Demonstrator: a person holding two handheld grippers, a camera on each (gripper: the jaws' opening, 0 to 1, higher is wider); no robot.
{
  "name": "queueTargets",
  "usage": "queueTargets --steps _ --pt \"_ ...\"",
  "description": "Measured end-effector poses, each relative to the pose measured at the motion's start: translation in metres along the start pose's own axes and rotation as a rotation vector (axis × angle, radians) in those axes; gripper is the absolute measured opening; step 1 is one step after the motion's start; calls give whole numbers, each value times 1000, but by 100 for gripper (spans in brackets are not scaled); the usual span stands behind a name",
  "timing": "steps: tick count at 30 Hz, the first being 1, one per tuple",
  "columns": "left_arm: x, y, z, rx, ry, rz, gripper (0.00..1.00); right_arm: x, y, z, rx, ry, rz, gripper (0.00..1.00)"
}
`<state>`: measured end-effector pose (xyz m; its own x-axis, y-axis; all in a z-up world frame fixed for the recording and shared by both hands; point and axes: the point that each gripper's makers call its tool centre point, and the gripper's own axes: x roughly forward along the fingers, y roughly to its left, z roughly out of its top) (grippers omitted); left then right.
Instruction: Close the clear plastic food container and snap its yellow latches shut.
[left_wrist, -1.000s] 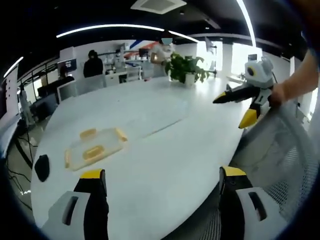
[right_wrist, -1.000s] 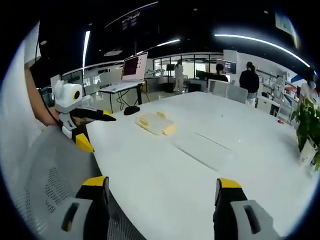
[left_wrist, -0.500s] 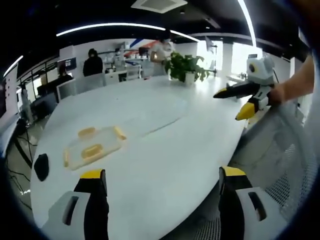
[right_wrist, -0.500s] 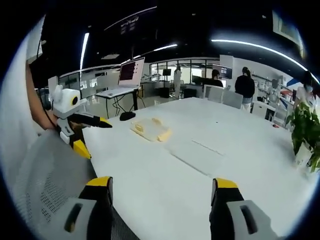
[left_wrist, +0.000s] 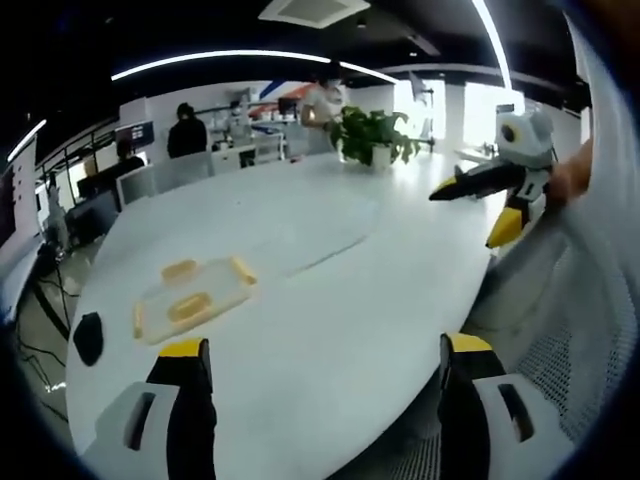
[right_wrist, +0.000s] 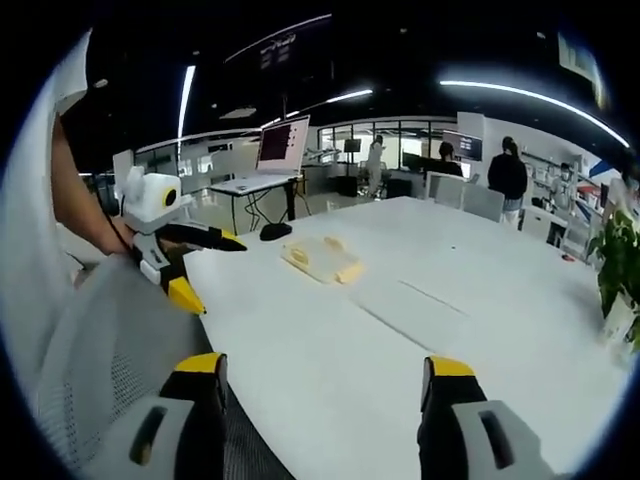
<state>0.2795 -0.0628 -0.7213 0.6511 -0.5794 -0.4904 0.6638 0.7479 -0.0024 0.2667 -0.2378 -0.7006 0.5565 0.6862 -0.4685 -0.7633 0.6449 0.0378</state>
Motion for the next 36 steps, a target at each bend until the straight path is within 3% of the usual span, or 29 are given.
queueTargets --steps 10,11,13,17,20,25,36 --pt "0 6 -5 24 36 29 90 -1 -6 3 39 -9 -17 79" --pt "0 8 -4 19 31 35 90 0 -6 7 9 -31 -13 80" --pt "-1 7 -4 4 28 32 90 1 -4 5 -3 -12 -7 84" --pt "-1 6 -3 28 30 33 89 2 -3 4 -15 -5 -5 82" --pt "-5 14 9 9 -34 71 86 2 -11 7 3 -6 -26 80" --pt "-5 13 6 37 -10 74 86 1 -14 6 -14 12 -50 77" --pt "-6 23 14 34 -10 78 86 10 -11 9 -78 30 -9 75"
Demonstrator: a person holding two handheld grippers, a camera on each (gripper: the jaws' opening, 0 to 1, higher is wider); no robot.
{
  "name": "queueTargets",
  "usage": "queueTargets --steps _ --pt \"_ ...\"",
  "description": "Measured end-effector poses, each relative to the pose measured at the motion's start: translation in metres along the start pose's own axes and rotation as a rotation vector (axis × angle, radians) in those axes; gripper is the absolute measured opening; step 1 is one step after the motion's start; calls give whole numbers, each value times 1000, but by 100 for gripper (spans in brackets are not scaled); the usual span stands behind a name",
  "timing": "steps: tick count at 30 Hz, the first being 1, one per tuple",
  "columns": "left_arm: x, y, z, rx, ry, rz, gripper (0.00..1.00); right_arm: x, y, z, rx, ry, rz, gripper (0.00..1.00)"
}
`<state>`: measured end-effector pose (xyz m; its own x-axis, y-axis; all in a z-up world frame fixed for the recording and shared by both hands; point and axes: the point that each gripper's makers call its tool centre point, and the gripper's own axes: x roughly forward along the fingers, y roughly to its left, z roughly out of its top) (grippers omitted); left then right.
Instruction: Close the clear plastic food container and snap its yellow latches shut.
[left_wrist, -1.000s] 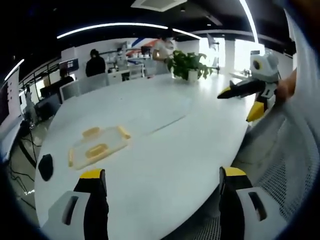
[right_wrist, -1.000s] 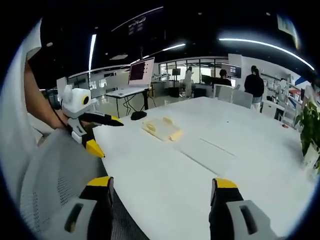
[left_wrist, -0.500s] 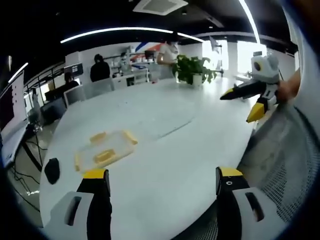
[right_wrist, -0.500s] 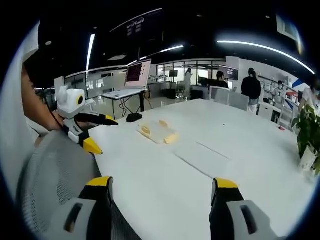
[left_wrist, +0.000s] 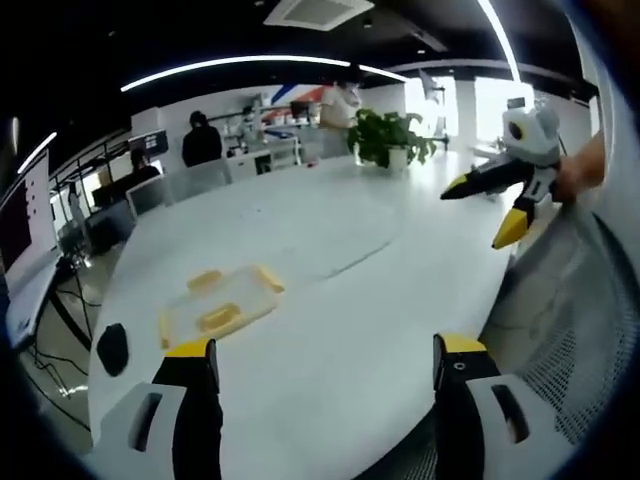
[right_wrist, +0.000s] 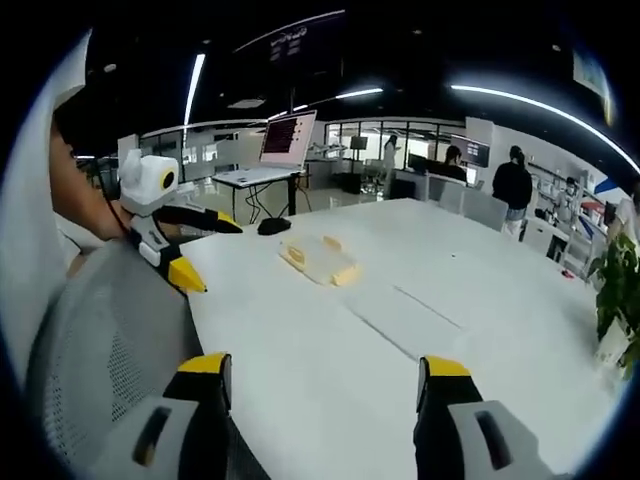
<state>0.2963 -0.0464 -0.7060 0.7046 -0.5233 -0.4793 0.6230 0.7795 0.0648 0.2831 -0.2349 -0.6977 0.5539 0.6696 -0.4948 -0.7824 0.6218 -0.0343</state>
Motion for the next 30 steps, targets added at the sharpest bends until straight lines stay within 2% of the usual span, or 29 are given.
queueTargets --steps 2,4,6,10,17,24,30 --pt "2 6 -2 22 12 2 87 4 0 1 -9 2 10 77" --pt "5 16 -1 4 10 -7 87 14 -2 7 -39 4 29 76" --pt "7 18 1 18 12 -9 87 18 -1 10 -37 8 38 75" --pt "9 23 8 15 4 -15 87 24 0 22 23 -21 63 75" --pt "15 33 22 32 -15 -28 87 38 8 24 -19 4 99 74" --pt "16 39 25 59 -8 -41 86 48 8 29 -21 8 115 77" --pt "17 46 25 60 -3 -36 86 54 4 35 -51 10 125 75"
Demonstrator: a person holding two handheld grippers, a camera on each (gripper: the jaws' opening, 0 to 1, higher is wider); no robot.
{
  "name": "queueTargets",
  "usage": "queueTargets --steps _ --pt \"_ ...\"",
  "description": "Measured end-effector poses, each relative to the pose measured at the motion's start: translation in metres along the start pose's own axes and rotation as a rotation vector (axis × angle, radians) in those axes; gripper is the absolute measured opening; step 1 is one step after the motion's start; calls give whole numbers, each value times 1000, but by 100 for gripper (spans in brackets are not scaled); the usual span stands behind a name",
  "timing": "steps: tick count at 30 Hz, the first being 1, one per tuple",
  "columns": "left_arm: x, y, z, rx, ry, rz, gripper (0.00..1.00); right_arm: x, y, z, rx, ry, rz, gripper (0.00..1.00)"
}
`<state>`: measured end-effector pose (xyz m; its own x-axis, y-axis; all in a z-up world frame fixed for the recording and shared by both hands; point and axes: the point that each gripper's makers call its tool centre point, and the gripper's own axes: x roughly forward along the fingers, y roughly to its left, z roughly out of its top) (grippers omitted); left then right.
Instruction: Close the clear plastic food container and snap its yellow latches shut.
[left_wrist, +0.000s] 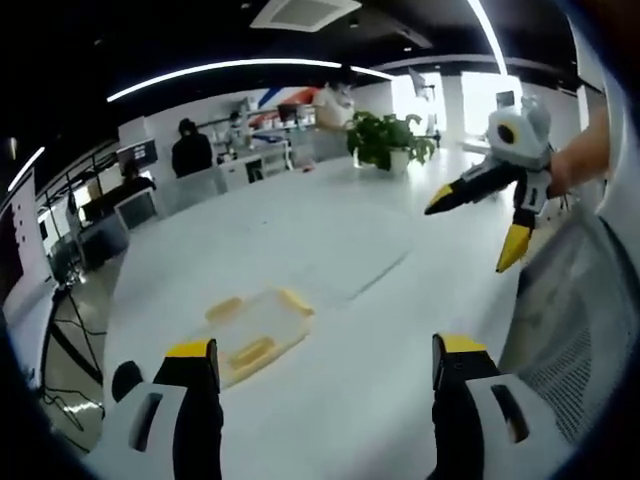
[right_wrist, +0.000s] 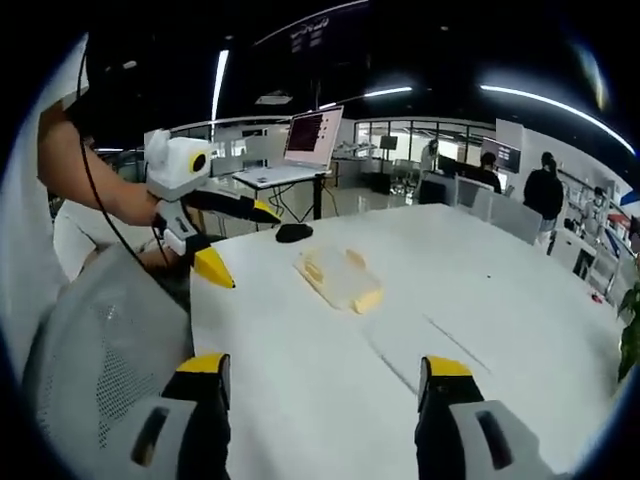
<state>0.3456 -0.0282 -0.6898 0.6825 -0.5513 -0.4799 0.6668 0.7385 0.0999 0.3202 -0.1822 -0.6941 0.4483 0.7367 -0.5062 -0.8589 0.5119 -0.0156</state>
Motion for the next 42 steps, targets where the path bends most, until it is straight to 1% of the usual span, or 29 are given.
queueTargets --steps 4,11,18,22,25,33,40,42 --pt "2 2 -1 11 8 -4 86 4 -5 3 0 1 4 76" --pt "5 8 0 22 18 -12 86 12 -12 8 -16 4 5 74" --pt "6 14 1 27 17 -7 86 23 -15 19 -7 -3 17 73" --pt "7 17 -1 29 22 -6 86 29 -17 25 -9 -2 26 70" --pt "7 18 -3 25 24 -5 86 32 -18 28 -10 -4 32 70" --pt "6 29 -4 32 28 -4 86 43 -18 28 -30 13 50 71" --pt "4 40 -10 33 40 -5 86 52 -16 28 -50 36 71 70" --pt "4 42 -12 39 46 -9 86 54 -14 28 -35 38 87 70"
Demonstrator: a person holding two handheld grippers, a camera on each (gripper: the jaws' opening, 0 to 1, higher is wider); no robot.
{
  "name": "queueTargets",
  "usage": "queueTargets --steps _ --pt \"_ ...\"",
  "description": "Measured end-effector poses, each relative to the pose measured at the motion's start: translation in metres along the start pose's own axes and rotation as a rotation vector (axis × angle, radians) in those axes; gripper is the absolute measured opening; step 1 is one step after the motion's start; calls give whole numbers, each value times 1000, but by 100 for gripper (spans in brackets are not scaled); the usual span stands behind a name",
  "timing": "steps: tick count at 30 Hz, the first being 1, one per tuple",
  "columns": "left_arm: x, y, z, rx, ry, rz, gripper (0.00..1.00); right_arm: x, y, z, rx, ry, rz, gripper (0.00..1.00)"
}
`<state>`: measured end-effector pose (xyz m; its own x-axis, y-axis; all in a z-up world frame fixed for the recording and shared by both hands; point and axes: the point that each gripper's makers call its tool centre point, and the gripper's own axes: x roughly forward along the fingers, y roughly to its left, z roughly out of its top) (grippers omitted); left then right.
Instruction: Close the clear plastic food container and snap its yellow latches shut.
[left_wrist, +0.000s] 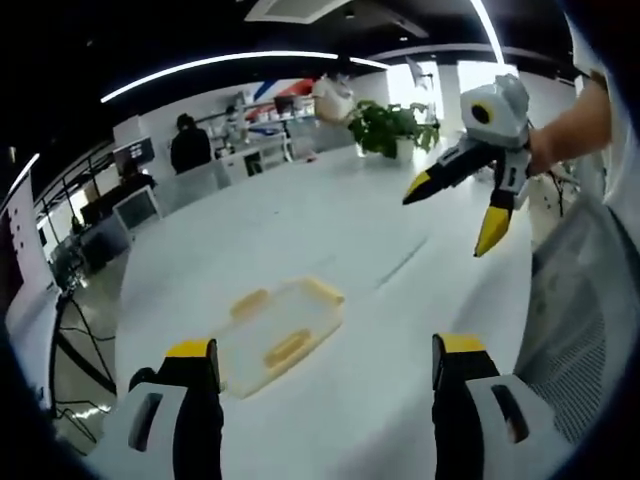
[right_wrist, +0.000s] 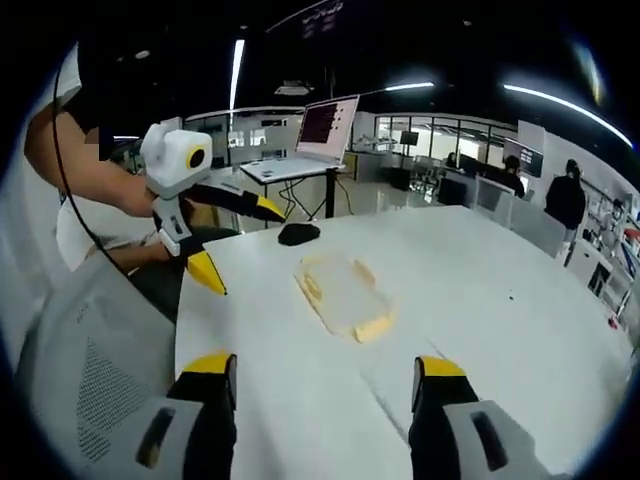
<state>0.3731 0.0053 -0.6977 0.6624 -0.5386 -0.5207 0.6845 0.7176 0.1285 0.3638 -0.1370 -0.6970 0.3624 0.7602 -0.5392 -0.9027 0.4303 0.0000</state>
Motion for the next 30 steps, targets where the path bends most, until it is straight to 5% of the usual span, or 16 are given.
queueTargets --steps 30 --pt "16 36 -14 66 47 -75 86 36 -28 -2 -64 96 37 66"
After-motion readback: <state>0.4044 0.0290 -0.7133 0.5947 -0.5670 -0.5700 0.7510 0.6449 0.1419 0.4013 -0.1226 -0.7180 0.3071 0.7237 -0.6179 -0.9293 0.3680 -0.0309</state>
